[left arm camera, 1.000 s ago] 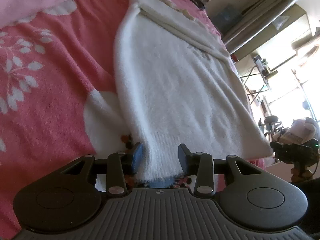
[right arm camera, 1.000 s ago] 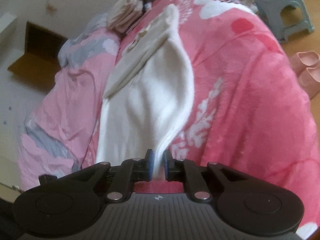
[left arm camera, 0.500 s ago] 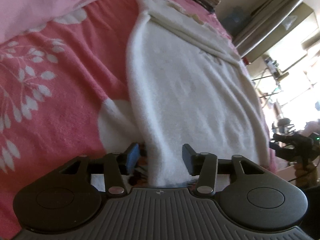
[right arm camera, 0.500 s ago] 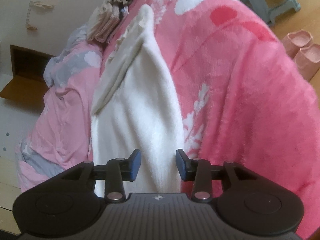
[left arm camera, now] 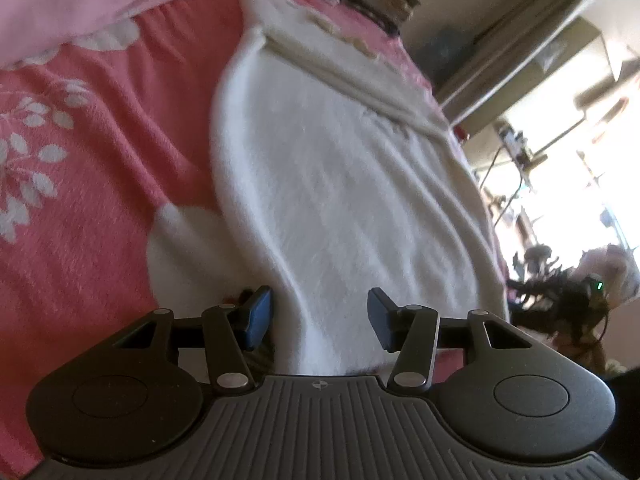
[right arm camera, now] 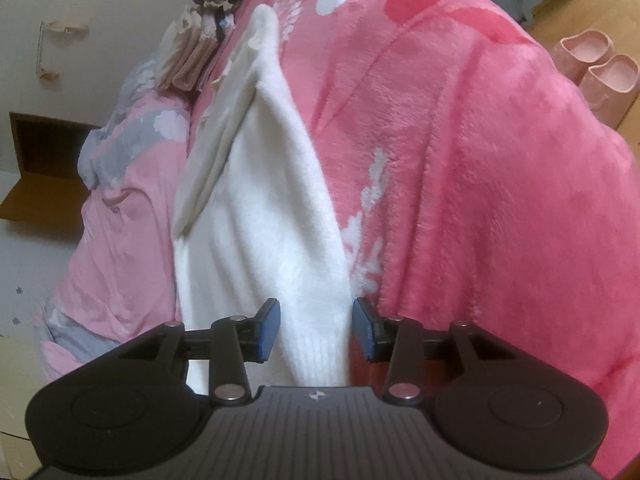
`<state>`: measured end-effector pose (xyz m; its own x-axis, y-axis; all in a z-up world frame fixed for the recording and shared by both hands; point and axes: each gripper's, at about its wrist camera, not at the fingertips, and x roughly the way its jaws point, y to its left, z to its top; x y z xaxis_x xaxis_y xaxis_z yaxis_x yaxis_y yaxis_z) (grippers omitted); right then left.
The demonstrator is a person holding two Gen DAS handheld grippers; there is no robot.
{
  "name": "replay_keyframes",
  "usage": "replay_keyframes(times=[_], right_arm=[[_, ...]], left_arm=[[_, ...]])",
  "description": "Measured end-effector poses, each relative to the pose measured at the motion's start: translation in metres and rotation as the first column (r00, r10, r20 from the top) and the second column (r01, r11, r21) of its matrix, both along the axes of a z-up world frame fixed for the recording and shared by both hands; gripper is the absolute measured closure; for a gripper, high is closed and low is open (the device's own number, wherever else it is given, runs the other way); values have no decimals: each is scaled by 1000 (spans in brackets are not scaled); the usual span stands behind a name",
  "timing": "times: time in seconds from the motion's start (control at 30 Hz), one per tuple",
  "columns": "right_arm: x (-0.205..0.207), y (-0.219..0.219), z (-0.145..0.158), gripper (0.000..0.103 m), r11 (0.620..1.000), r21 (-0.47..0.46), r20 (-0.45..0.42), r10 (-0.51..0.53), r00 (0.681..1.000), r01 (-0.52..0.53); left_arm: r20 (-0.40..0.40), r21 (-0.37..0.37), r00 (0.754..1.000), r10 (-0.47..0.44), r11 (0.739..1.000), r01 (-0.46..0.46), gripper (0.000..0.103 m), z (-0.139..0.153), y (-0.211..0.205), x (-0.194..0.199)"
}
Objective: Fold clothes
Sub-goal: 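Lift the held sweater hem off the bedspread with both grippers, then carry the held hem over the sweater body toward the collar with both grippers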
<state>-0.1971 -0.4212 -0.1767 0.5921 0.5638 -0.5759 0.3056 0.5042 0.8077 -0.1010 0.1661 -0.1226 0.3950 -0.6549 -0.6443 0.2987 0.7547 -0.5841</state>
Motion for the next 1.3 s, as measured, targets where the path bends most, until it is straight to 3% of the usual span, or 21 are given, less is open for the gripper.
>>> replay_keyframes(times=[0.1,0.23,0.37,0.53,0.63,0.8,0.87,0.9,0.93,0.97,1.07,1.3], right_arm=[[-1,-1,-3,60,1000,8,0,-5,1000,5],[-3,-3,-3,60,1000,9,2,-5,1000,5],[-2,-1,-3,60,1000,5,12,-2,1000,2],[-1,6,7,60,999,14,77,51,996,-53],[2,10,11,60,998,-6,87,70,994,-70],[3,12,1,61,998,-24,26,65,998,-65],[2,16,2,66,997,-41,33,67,997,-66],[2,19,4,70,995,-62,36,77,996,-74],[3,24,8,85,990,-109,37,93,995,-89],[2,30,13,90,984,-149,41,106,993,-99],[-4,40,39,93,963,-247,109,138,984,-108],[-23,46,104,94,940,-333,280,177,944,-77]], left_arm=[[23,-17,1000,20,1000,-20,52,0,-2,1],[-31,44,998,56,998,-55,52,-11,-7,8],[-56,38,995,79,996,-77,52,-15,-4,10],[-54,1,997,50,999,-50,54,-15,-10,10],[-65,29,997,49,998,-47,54,-19,-13,14],[-64,81,997,48,996,-43,63,-22,-19,18],[-14,177,999,41,984,-37,95,-17,-25,15],[10,213,999,35,976,-36,96,-14,-27,13],[31,217,999,30,976,-36,97,-10,-27,10],[58,214,998,27,976,-38,98,-4,-26,5],[142,171,990,10,985,-35,99,24,-17,-8],[301,73,952,-58,997,37,100,84,-4,-30]])
